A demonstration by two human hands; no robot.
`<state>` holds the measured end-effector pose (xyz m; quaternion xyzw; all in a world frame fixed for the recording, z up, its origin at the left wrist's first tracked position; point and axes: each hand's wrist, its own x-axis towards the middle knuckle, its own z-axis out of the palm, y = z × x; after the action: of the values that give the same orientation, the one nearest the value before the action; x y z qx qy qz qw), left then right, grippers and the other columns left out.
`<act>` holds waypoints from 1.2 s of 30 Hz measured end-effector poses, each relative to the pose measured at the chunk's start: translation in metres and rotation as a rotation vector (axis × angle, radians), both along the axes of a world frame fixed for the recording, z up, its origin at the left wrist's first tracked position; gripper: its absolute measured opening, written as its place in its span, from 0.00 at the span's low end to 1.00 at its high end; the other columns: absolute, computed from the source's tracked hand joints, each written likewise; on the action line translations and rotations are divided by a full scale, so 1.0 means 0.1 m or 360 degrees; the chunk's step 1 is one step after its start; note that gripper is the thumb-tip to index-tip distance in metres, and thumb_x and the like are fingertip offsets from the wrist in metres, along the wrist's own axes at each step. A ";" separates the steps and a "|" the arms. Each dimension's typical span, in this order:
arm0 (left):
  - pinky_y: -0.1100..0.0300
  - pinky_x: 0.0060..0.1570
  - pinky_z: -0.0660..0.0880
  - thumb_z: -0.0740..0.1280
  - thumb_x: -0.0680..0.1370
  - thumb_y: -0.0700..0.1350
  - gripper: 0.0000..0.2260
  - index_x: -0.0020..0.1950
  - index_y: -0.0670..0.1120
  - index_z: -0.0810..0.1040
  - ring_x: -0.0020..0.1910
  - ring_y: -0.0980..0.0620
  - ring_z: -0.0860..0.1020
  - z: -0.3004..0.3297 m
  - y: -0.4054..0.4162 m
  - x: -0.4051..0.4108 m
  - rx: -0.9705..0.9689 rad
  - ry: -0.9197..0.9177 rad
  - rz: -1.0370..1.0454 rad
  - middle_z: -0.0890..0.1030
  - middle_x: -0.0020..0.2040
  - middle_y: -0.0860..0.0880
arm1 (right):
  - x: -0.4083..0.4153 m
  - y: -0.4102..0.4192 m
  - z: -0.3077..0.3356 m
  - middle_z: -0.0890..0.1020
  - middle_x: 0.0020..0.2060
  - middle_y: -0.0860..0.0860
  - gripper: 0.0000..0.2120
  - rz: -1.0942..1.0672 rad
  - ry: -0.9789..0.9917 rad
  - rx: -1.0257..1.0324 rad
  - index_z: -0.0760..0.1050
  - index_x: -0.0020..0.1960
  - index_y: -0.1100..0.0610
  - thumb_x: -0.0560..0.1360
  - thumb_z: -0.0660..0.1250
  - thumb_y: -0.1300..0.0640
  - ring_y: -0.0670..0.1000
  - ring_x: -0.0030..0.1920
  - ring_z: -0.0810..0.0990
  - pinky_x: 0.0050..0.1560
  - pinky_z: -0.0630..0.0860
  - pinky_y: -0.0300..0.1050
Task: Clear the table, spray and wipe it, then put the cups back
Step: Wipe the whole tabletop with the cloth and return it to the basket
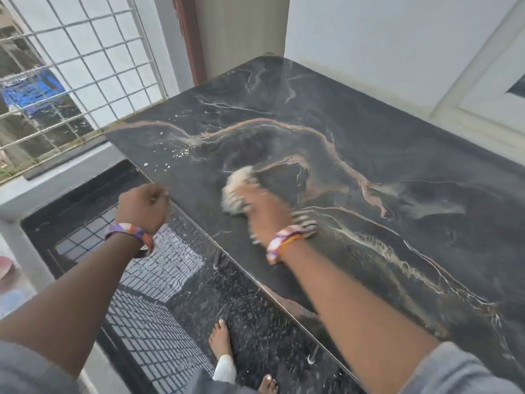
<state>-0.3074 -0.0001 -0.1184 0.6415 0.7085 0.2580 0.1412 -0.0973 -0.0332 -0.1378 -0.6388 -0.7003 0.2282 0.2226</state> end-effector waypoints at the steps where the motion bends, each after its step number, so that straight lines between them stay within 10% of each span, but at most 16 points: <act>1: 0.51 0.52 0.74 0.60 0.78 0.45 0.14 0.48 0.38 0.81 0.47 0.38 0.80 -0.01 0.01 -0.06 -0.0077 -0.0039 0.0044 0.83 0.46 0.35 | -0.26 -0.08 0.05 0.79 0.60 0.54 0.24 0.0184 0.0086 -0.0068 0.73 0.66 0.49 0.75 0.56 0.68 0.47 0.46 0.80 0.46 0.77 0.38; 4: 0.52 0.47 0.74 0.56 0.79 0.52 0.18 0.40 0.45 0.80 0.41 0.44 0.79 0.02 0.04 -0.31 -0.0471 -0.0555 0.0196 0.82 0.53 0.38 | -0.68 -0.25 0.21 0.81 0.55 0.55 0.19 0.0509 0.0520 -0.0360 0.74 0.65 0.53 0.77 0.59 0.66 0.35 0.25 0.70 0.24 0.65 0.23; 8: 0.55 0.46 0.70 0.53 0.75 0.65 0.24 0.47 0.47 0.76 0.45 0.48 0.76 0.23 -0.05 -0.54 -0.1066 -0.1314 0.0064 0.79 0.53 0.45 | -0.65 -0.21 0.36 0.82 0.52 0.56 0.12 0.0147 0.1423 -0.0603 0.76 0.59 0.57 0.78 0.59 0.63 0.45 0.43 0.76 0.42 0.74 0.30; 13: 0.52 0.48 0.76 0.77 0.47 0.64 0.36 0.50 0.48 0.78 0.47 0.50 0.79 0.27 -0.20 -0.22 -0.1192 -0.1573 -0.0513 0.82 0.48 0.49 | -0.53 0.00 0.38 0.82 0.42 0.53 0.15 -0.0099 0.2262 -0.1104 0.74 0.55 0.59 0.80 0.54 0.51 0.51 0.43 0.81 0.48 0.78 0.44; 16: 0.63 0.33 0.78 0.80 0.54 0.52 0.24 0.45 0.44 0.79 0.34 0.55 0.79 0.30 -0.13 0.08 -0.0878 -0.1598 -0.0382 0.82 0.41 0.49 | -0.40 0.07 0.42 0.78 0.59 0.52 0.33 -0.0206 0.1740 -0.0901 0.71 0.64 0.55 0.70 0.60 0.32 0.53 0.60 0.76 0.65 0.70 0.53; 19: 0.68 0.20 0.69 0.71 0.70 0.45 0.03 0.40 0.47 0.77 0.21 0.59 0.73 0.39 -0.08 0.40 -0.0637 -0.1423 -0.0366 0.81 0.30 0.52 | -0.15 0.06 0.45 0.77 0.60 0.55 0.32 -0.0284 0.1283 -0.0582 0.68 0.63 0.57 0.65 0.75 0.48 0.53 0.58 0.77 0.61 0.74 0.54; 23: 0.68 0.18 0.70 0.67 0.75 0.44 0.06 0.38 0.45 0.76 0.22 0.60 0.76 0.35 0.12 0.69 -0.0438 -0.1450 -0.0226 0.82 0.31 0.51 | 0.21 0.25 0.60 0.78 0.54 0.59 0.25 -0.0401 0.1513 -0.0434 0.66 0.64 0.62 0.70 0.71 0.67 0.53 0.46 0.79 0.43 0.79 0.46; 26: 0.53 0.40 0.81 0.65 0.76 0.43 0.11 0.56 0.41 0.74 0.43 0.47 0.80 0.22 0.34 0.73 -0.0376 -0.1053 -0.0159 0.79 0.53 0.39 | 0.44 0.47 0.66 0.77 0.53 0.58 0.18 -0.0705 0.1083 0.0026 0.68 0.63 0.61 0.74 0.64 0.68 0.49 0.43 0.76 0.40 0.75 0.37; 28: 0.50 0.59 0.74 0.66 0.75 0.43 0.18 0.63 0.42 0.72 0.57 0.43 0.77 0.15 0.44 0.63 -0.0314 -0.0661 -0.0114 0.77 0.59 0.40 | 0.52 0.53 0.56 0.74 0.62 0.56 0.18 -0.0797 0.0366 0.0134 0.67 0.65 0.56 0.76 0.62 0.60 0.55 0.58 0.74 0.56 0.73 0.47; 32: 0.53 0.61 0.69 0.65 0.74 0.42 0.18 0.63 0.41 0.73 0.60 0.39 0.75 0.06 0.69 0.21 -0.0148 -0.0320 0.0196 0.75 0.62 0.37 | 0.33 0.57 0.13 0.51 0.77 0.51 0.29 -0.0430 -0.0532 -0.0370 0.51 0.75 0.50 0.78 0.51 0.40 0.60 0.75 0.50 0.72 0.49 0.61; 36: 0.53 0.64 0.68 0.62 0.75 0.39 0.15 0.61 0.39 0.76 0.61 0.40 0.75 -0.03 0.98 -0.26 -0.0141 -0.0342 0.0442 0.78 0.60 0.38 | 0.35 1.12 0.01 0.44 0.77 0.50 0.28 -0.0487 -0.0695 -0.0359 0.45 0.76 0.49 0.80 0.46 0.43 0.60 0.76 0.43 0.74 0.42 0.63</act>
<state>-0.3330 0.0975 -0.1217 0.4993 0.7818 0.3105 0.2073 -0.0622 0.0784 -0.1369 -0.7917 -0.5973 0.1256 0.0259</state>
